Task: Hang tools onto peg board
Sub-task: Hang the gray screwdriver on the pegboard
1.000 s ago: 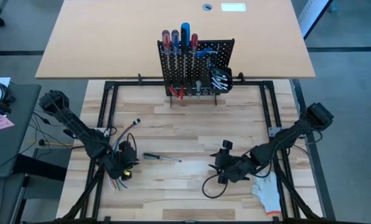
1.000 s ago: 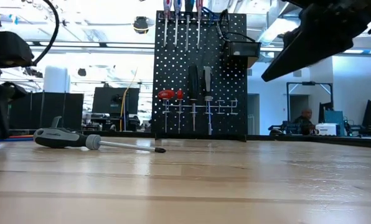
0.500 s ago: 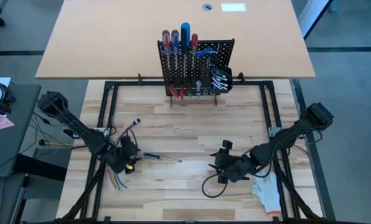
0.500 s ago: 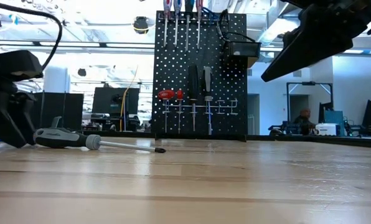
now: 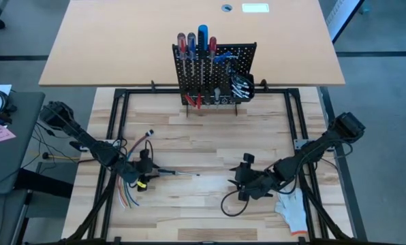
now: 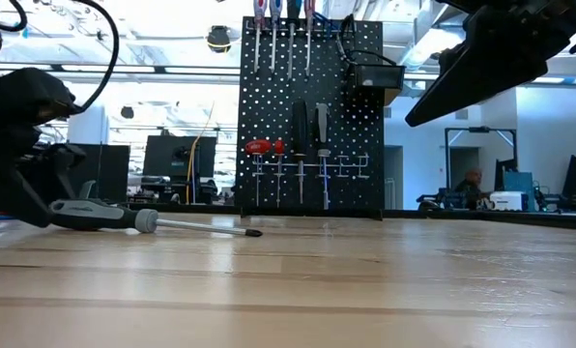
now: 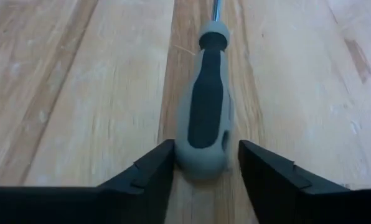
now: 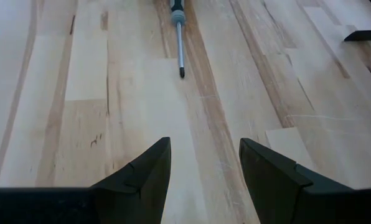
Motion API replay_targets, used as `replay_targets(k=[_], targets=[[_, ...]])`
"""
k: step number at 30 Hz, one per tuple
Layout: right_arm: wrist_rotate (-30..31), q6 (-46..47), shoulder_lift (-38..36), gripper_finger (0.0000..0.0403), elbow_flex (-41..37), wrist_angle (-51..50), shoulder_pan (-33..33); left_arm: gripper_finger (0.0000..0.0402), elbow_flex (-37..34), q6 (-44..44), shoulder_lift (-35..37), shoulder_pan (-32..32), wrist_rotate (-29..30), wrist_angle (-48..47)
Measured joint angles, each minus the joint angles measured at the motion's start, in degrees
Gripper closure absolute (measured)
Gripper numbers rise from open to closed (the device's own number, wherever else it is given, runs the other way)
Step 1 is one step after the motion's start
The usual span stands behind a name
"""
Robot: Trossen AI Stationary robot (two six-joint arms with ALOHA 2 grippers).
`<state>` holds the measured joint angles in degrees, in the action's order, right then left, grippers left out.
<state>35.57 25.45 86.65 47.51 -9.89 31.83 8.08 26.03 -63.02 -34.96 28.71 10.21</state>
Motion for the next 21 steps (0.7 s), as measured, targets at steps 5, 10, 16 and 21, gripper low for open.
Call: replay_targets(k=[5, 10, 16, 21], targets=[[0.00, -0.41, 0.00, 0.0204, 0.00, -0.12, 0.00, 0.0273, 0.00, -0.53, -0.88, 0.39, 0.37, 1.34], [0.07, -1.34, -1.24, 0.0204, 0.47, -2.93, 2.10, 0.0305, 0.90, 1.22, -6.29, 1.56, 0.95, 6.53], [0.26, 3.71, -5.62, 0.0213, 3.13, -10.95, 5.12, 0.0306, 11.57, -1.01, -13.55, 1.70, 3.42, 3.25], [0.33, 3.49, -7.30, 0.0218, 3.13, -10.95, 6.54, 0.0306, 28.63, -2.88, -19.50, 3.82, 5.53, -15.64]])
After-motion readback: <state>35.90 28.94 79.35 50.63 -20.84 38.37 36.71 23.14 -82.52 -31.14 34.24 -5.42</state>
